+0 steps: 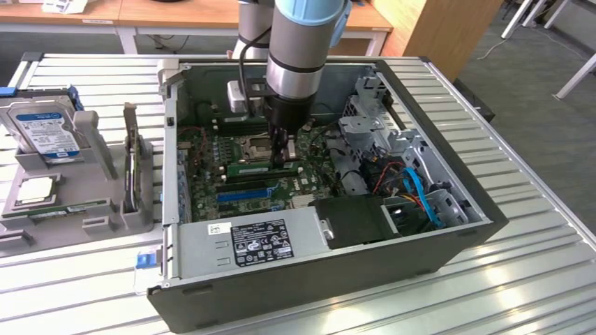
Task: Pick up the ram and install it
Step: 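Insert the ram into the slot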
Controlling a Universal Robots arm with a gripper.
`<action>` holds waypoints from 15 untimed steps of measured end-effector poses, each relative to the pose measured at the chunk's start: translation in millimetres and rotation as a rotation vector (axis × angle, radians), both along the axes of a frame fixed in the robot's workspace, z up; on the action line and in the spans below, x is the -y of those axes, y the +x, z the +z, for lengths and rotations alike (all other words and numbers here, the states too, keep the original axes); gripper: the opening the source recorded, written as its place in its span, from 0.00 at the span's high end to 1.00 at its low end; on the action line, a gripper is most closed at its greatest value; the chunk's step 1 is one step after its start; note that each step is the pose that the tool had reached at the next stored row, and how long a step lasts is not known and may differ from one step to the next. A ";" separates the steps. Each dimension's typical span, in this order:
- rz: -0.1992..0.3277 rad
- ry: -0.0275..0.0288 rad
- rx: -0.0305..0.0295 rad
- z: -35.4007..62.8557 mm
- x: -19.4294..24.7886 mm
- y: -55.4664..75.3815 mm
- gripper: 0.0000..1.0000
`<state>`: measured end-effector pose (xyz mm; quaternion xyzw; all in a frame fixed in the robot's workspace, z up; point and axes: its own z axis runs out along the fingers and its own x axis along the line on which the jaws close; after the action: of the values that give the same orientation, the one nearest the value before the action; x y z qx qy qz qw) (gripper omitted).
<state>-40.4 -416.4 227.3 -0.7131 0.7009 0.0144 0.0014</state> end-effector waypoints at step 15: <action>0.000 0.0033 0.0075 3.7 -0.1 -1.9 0.88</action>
<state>-42.3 -416.3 231.0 -0.7131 0.7009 0.0129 0.0053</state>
